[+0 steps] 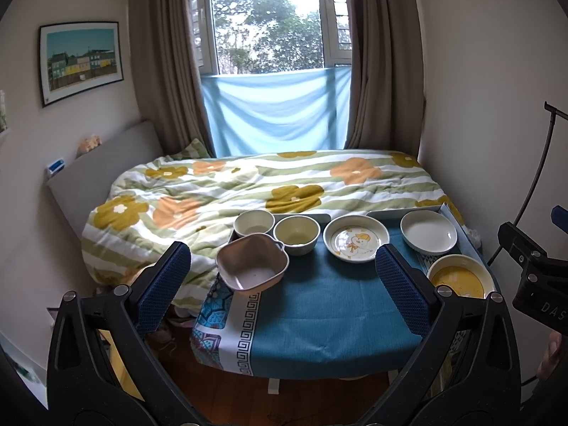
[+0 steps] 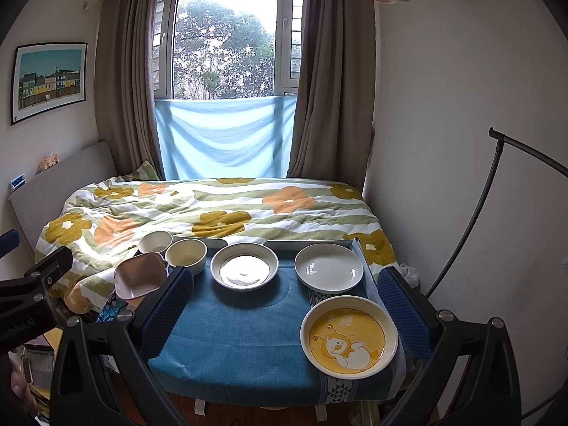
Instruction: Organize plates and bowls
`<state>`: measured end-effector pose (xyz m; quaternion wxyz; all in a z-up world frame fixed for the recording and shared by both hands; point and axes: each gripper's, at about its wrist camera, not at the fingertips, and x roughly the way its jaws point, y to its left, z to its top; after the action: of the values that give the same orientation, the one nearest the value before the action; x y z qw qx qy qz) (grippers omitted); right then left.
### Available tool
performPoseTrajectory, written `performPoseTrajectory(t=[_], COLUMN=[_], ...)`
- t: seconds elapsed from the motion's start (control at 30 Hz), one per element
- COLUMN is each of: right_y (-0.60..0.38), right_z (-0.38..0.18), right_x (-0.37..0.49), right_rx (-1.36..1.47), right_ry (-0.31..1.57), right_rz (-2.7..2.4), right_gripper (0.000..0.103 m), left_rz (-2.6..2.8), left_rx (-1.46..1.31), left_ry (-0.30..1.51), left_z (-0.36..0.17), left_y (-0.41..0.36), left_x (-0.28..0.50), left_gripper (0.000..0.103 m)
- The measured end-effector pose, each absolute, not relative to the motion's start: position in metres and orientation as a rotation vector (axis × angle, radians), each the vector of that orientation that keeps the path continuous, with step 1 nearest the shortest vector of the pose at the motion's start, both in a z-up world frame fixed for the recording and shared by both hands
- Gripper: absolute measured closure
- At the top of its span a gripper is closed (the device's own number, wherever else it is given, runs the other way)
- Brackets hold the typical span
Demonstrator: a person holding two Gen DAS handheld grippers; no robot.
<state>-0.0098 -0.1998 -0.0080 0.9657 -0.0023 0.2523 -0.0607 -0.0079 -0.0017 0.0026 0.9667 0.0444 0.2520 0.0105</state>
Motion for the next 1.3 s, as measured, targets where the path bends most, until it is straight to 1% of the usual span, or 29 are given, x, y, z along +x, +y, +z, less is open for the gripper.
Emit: performPoseTrajectory(t=[0.9, 1.13, 1.3], right_y=[-0.204, -0.224, -0.26], right_z=[-0.01, -0.016, -0.039], right_x=[-0.007, -0.004, -0.005], right_rx=[-0.007, 0.035, 0.086], right_ry=[0.512, 0.561, 0.626], right_rz=[-0.132, -0.167, -0.234], right_gripper=[0.0, 0.0, 0.0], left_rz=[-0.008, -0.123, -0.236], left_rx=[0.086, 0.111, 0.173], left_ry=[0.488, 0.557, 0.621], left_z=[0.006, 0.002, -0.023], left_y=[0.008, -0.005, -0.041], left_x=[-0.007, 0.017, 0.047], left_gripper=[0.0, 0.0, 0.0])
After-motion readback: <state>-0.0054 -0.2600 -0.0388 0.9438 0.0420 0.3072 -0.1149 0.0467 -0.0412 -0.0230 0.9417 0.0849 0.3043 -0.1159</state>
